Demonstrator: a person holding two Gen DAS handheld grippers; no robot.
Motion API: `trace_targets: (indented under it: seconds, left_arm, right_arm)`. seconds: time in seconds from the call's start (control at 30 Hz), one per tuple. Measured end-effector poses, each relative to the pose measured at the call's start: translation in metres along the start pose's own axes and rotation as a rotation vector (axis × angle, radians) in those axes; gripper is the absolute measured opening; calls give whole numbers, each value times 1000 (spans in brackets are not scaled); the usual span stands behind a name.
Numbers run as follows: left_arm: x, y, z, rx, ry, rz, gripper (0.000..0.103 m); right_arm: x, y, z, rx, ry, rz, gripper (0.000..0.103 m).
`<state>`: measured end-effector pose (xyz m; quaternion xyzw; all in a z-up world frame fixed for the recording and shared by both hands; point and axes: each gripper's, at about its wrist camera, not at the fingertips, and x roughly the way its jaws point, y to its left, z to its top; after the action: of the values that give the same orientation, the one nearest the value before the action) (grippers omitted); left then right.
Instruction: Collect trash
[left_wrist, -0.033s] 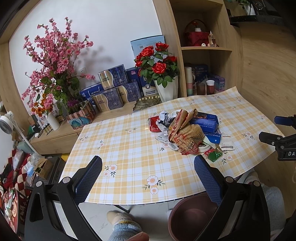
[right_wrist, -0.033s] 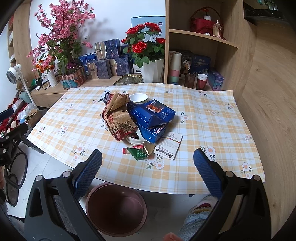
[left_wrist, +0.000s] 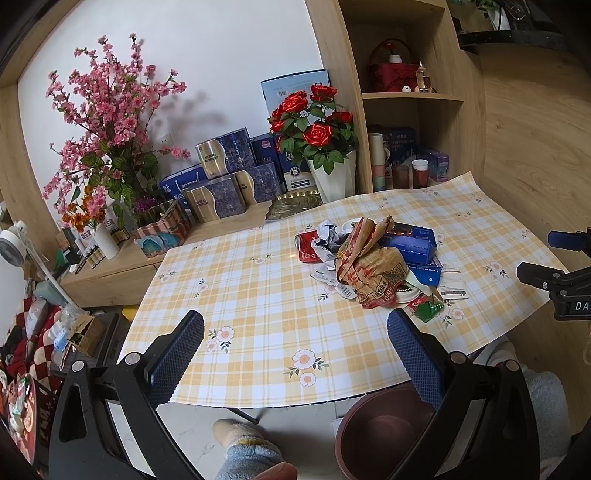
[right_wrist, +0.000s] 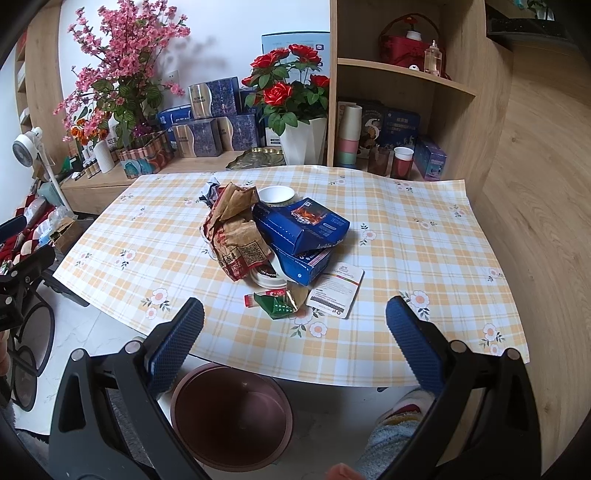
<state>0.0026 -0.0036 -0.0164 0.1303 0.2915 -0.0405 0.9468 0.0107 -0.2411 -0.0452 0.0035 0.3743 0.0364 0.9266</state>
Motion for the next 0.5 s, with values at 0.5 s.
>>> trace_targets:
  seconds: [0.5]
  left_arm:
    - [39, 13, -21, -205, 31, -148, 97]
  right_arm:
    - [21, -6, -1, 28, -3, 12, 97]
